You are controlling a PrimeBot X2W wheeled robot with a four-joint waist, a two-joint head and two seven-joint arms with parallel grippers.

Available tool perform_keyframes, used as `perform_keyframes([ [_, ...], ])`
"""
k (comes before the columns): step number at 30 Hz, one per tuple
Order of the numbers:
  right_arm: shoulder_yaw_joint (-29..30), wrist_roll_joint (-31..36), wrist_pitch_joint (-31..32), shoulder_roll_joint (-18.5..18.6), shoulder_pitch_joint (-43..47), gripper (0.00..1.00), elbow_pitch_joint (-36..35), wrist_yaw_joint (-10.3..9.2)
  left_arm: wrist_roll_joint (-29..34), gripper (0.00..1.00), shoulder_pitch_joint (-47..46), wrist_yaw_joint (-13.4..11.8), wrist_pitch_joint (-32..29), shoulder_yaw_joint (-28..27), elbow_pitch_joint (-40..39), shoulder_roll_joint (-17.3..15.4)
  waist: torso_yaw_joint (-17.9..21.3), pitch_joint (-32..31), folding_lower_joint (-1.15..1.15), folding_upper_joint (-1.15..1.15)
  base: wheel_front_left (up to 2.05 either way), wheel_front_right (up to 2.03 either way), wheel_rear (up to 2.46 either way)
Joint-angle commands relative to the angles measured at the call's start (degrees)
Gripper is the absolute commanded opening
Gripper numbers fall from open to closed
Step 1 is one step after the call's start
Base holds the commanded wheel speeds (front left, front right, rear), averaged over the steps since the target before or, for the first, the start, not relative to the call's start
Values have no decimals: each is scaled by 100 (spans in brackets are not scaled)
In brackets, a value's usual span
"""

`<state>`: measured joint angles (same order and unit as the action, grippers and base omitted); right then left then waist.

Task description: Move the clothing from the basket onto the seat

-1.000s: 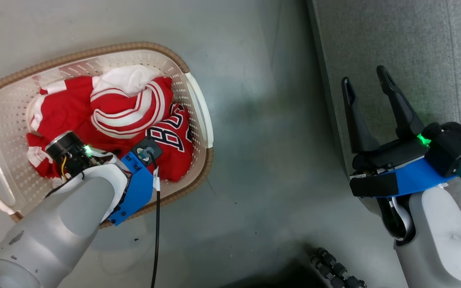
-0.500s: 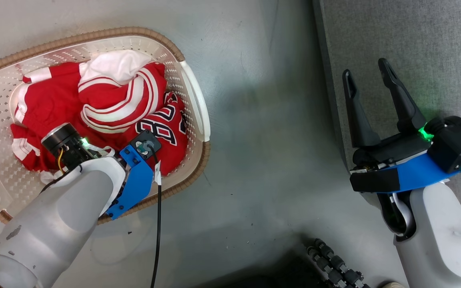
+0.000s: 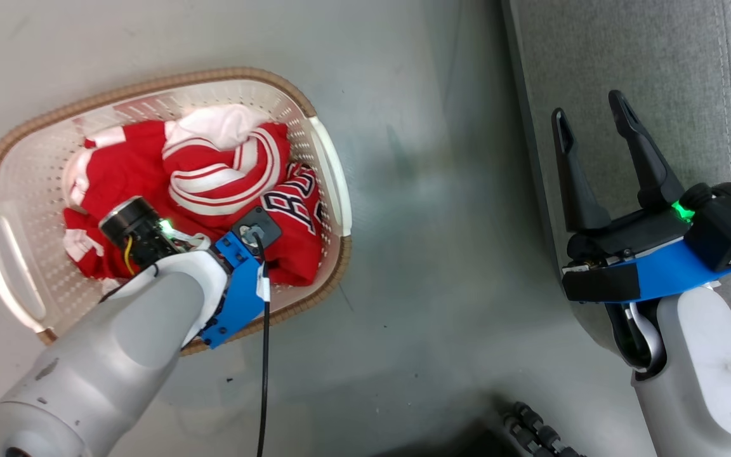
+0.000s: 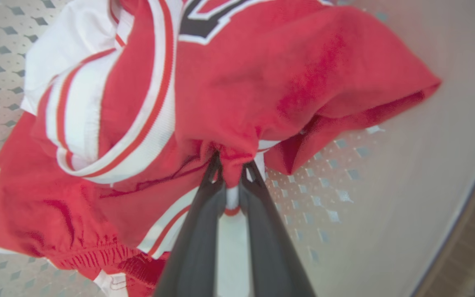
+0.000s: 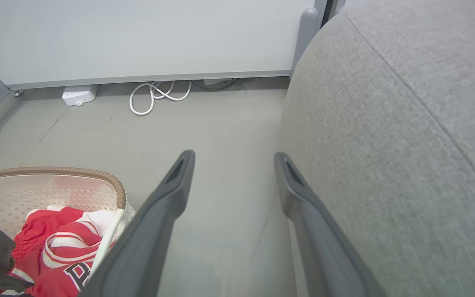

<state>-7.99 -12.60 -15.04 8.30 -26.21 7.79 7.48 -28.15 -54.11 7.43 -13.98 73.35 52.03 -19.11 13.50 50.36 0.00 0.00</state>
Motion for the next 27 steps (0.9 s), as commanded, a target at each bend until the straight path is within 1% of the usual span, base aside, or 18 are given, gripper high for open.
perform_keyframes([
  [1, 16, 33, -22, 43, 23, 100, 17, 3, -38, 0, 39, 5, 92, 19, -4, 59, -112, -171, 0, 0, 0, 0, 0],
  [6, 21, 52, -22, 113, 158, 100, 100, 3, 34, 0, 153, 5, 391, 17, -58, 239, -303, -558, 0, 0, 0, 0, 0],
  [16, 61, 111, -22, 200, 461, 100, 255, 3, -244, 0, 424, 5, 1160, 17, -273, 624, -707, -1438, 0, 0, 0, 0, 0],
  [22, 40, 130, -22, 242, 699, 100, 371, 2, -432, 0, 610, 5, 1614, 18, -434, 741, -909, -1985, 0, 0, 0, 0, 0],
  [27, 73, 130, -22, 276, 923, 100, 452, 2, -525, 0, 727, 5, 2087, 18, -411, 792, -1072, -2450, 0, 0, 0, 0, 0],
])
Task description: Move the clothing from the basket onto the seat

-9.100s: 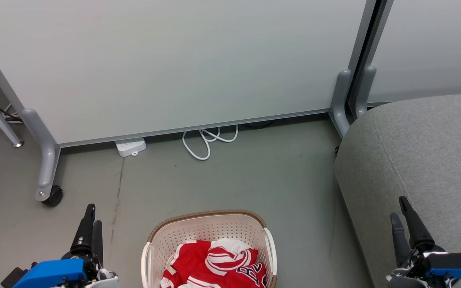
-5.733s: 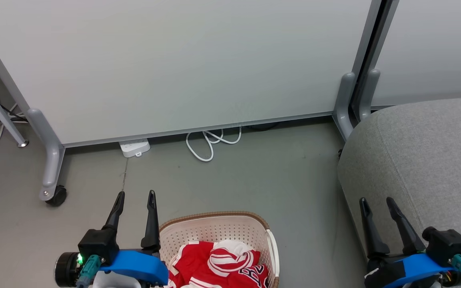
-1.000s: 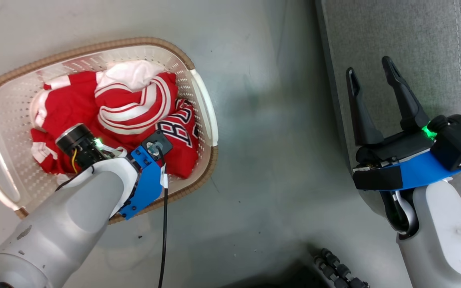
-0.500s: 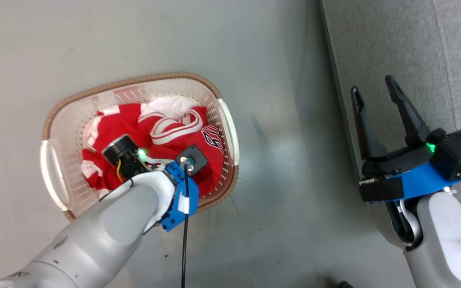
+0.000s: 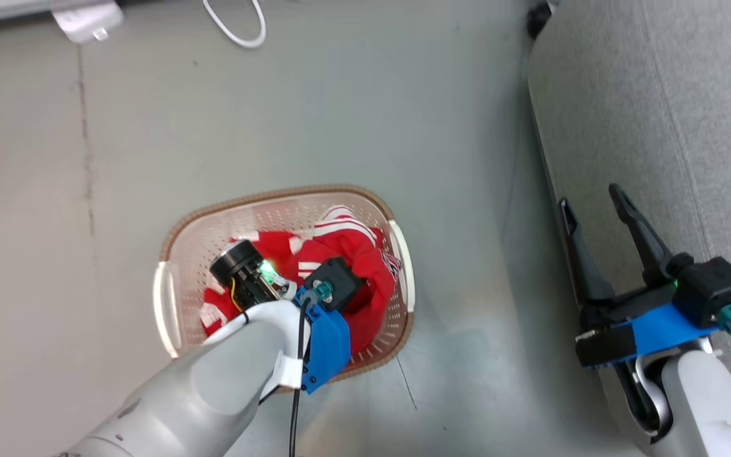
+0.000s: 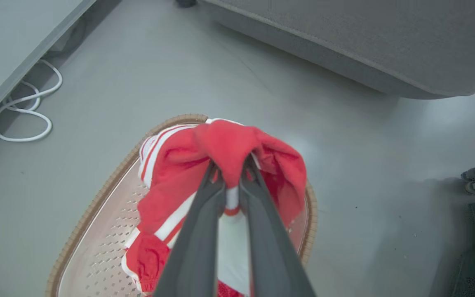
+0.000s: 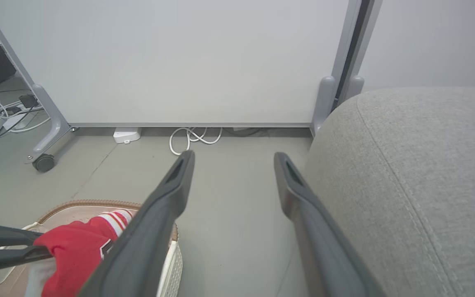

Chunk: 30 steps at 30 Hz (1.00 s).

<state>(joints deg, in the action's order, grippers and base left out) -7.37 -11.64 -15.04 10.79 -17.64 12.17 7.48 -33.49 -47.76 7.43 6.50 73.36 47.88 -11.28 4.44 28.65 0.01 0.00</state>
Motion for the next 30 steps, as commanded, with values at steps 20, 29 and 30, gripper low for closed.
perform_keyframes([
  [20, -19, 90, -22, -150, 952, 100, 298, 3, -173, 0, 95, -201, 875, -795, -170, 112, -483, -1915, -1, 0, 0, 0, 0],
  [29, 14, 119, -22, -258, 1271, 100, 353, 2, 136, 0, 257, -313, 877, -1417, -837, 114, -532, -2368, -1, 0, 0, 0, 0],
  [30, 19, 120, -22, -264, 1288, 100, 356, 3, 158, 0, 268, -313, 877, -1470, -883, 125, -535, -2405, -1, 0, 0, 0, 0],
])
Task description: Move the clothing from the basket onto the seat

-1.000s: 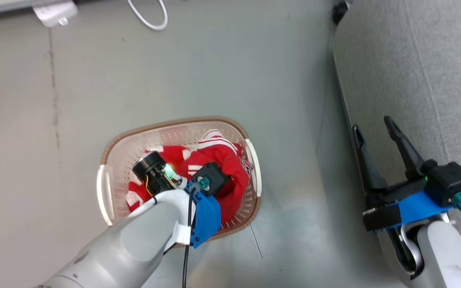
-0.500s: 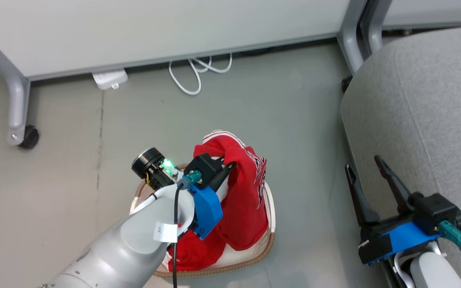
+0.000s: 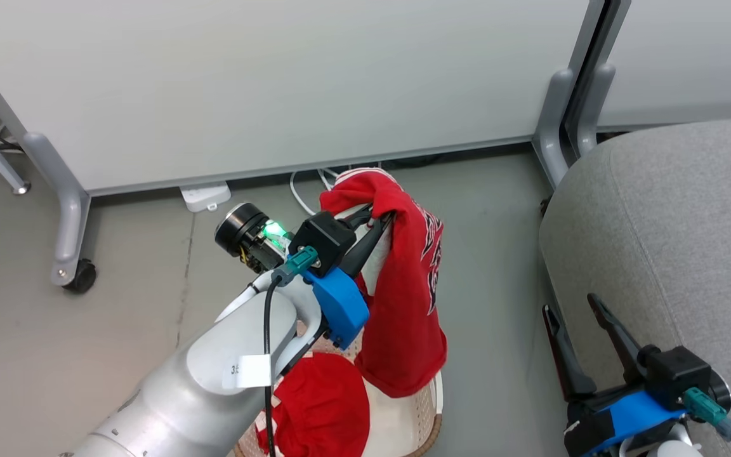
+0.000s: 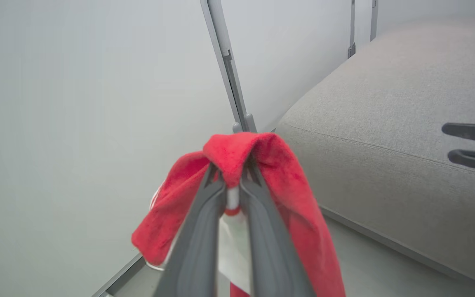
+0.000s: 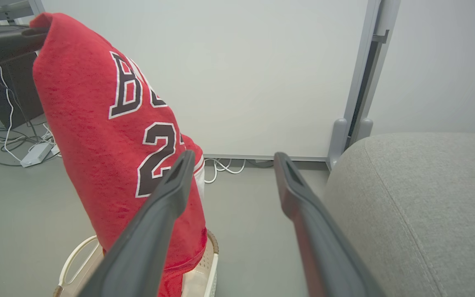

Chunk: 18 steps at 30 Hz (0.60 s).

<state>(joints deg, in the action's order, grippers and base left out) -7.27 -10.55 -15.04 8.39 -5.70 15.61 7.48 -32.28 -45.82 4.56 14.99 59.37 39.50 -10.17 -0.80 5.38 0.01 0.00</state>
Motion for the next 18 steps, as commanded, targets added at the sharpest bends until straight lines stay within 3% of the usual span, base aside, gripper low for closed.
perform_keyframes([
  [1, 17, 12, -22, -30, 112, 100, 10, 3, 89, 0, 71, -32, 28, -103, -89, 22, -13, -116, -1, 0, 0, 0, 0],
  [18, 53, 64, -22, -190, 361, 100, 68, 2, 394, 0, 111, 4, 29, -470, -536, 171, -69, -505, -1, 0, 0, 0, 0],
])
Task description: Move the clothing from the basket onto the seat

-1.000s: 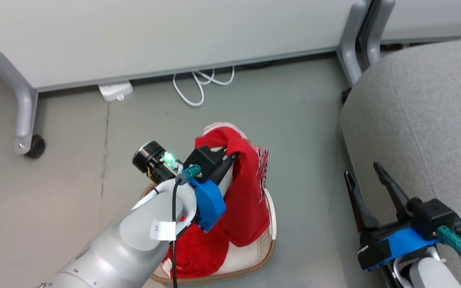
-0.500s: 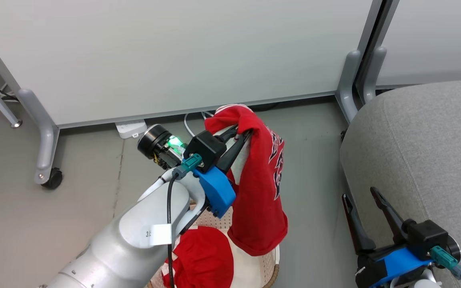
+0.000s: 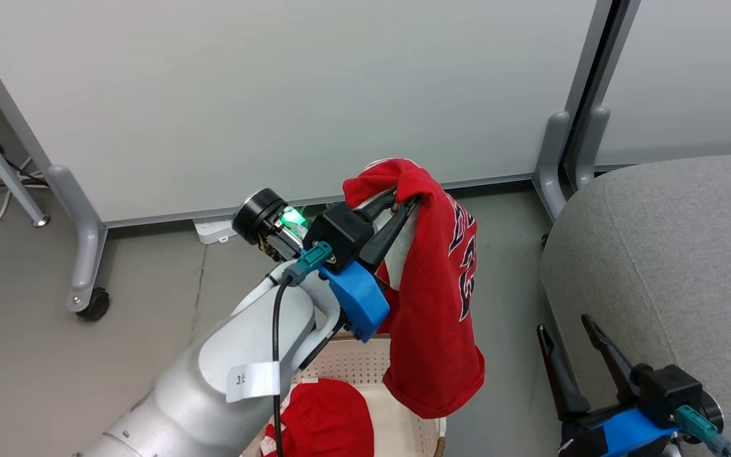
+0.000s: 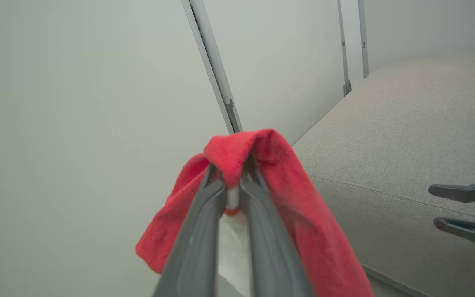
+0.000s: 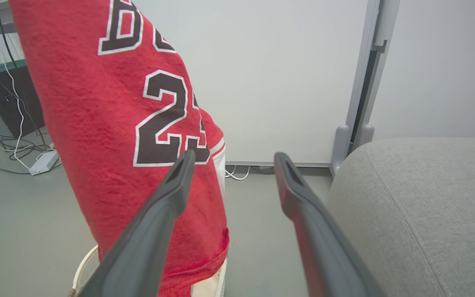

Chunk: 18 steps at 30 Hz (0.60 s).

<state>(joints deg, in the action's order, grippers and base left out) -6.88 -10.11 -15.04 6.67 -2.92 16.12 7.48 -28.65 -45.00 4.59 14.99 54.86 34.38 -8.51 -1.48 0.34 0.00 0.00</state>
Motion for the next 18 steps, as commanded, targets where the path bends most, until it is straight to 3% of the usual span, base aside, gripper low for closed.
perform_keyframes([
  [1, 11, 16, -22, -18, 81, 100, 18, 3, 40, 0, 34, 9, 29, -25, -27, 9, -4, -7, 0, 0, 0, 0, 0],
  [10, -151, 34, -22, 20, -23, 100, -53, 3, 88, 0, 62, 20, 29, -74, -33, 30, -42, -20, 0, 0, 0, 0, 0],
  [18, -950, 66, -22, 140, -431, 100, -99, 3, 119, 0, 56, 42, 29, -97, 47, 34, -19, 42, 0, 0, 0, 0, 0],
])
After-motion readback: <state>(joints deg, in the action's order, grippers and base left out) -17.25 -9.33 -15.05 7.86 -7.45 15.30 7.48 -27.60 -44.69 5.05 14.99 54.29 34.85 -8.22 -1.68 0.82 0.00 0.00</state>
